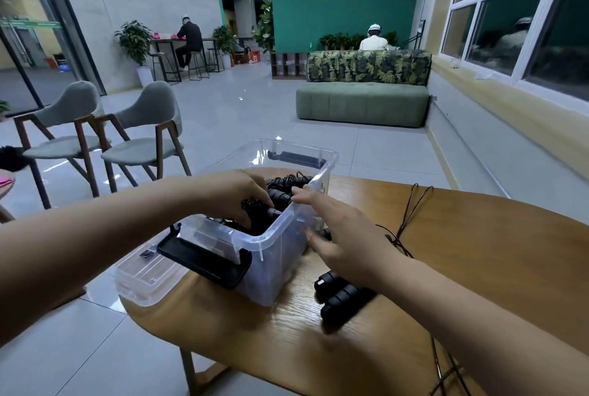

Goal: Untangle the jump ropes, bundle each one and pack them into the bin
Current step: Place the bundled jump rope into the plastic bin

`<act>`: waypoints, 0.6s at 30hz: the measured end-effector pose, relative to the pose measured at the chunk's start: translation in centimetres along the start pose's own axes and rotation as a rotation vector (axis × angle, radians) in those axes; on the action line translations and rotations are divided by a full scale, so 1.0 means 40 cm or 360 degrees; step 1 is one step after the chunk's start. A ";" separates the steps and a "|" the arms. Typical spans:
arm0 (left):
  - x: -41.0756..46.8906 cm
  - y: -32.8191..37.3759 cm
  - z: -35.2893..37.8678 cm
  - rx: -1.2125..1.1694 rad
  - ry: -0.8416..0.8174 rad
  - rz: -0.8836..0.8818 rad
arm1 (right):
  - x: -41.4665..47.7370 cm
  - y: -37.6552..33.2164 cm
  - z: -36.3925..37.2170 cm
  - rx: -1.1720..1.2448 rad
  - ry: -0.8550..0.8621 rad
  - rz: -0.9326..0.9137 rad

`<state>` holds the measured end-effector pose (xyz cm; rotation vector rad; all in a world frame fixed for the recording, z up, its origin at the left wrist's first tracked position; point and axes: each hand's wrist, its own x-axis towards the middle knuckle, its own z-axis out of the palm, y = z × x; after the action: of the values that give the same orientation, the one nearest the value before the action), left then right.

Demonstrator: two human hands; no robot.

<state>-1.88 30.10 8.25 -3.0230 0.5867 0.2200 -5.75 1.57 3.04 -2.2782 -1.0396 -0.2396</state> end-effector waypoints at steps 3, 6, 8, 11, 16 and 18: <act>-0.032 0.003 -0.014 -0.0204 -0.0072 -0.0085 | -0.016 0.006 -0.031 0.0109 -0.0016 0.0080; -0.043 0.015 -0.036 -0.0202 0.0004 -0.0138 | -0.050 0.025 -0.062 0.0113 0.0077 0.0144; -0.044 0.046 -0.060 -0.0240 0.0144 -0.0120 | -0.083 0.044 -0.089 0.0116 0.0104 0.0225; -0.042 0.121 -0.101 -0.0427 0.0372 -0.0050 | -0.139 0.074 -0.117 0.0056 0.0084 0.0374; -0.017 0.296 -0.106 -0.0588 0.0596 0.0144 | -0.239 0.108 -0.142 -0.0001 0.0005 0.0698; -0.004 0.366 -0.072 -0.0664 0.0441 0.0171 | -0.282 0.111 -0.153 0.0076 -0.0053 0.0872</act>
<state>-7.15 16.38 10.76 -3.4592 0.8170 -0.0898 -9.59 -11.35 1.38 -2.4262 -0.3978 0.0506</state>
